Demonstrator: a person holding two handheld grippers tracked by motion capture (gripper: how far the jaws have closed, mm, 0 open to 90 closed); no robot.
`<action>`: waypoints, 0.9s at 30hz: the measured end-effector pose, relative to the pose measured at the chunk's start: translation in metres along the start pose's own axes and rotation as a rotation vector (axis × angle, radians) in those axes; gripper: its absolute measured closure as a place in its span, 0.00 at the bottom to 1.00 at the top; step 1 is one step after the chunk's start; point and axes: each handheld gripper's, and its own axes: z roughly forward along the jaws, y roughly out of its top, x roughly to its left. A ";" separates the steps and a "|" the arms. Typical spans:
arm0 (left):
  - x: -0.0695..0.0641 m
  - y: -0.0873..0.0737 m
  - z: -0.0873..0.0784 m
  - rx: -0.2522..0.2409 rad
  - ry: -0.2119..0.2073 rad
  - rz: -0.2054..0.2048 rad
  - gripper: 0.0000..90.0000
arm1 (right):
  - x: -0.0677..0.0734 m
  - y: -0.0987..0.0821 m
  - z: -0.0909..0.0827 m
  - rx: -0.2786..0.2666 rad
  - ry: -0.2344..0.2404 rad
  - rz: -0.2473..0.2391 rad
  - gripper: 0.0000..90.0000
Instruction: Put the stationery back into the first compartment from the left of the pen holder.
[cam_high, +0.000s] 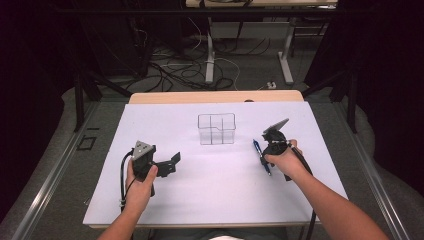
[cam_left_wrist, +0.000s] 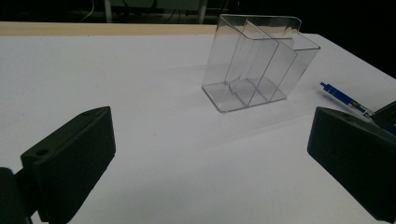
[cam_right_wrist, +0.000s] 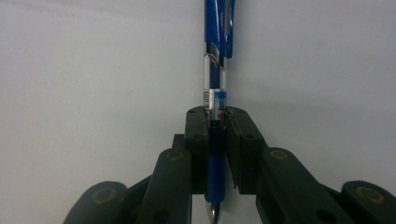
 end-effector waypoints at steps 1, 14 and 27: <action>0.000 0.000 0.000 0.000 0.000 0.000 0.01 | -0.001 0.000 0.000 -0.013 0.013 0.000 0.88; 0.000 0.000 0.000 0.001 0.000 0.000 0.01 | -0.001 0.000 -0.013 -0.027 0.027 -0.078 0.88; 0.000 0.000 0.000 0.000 -0.002 -0.002 0.01 | 0.005 -0.006 -0.021 -0.066 0.027 -0.151 0.88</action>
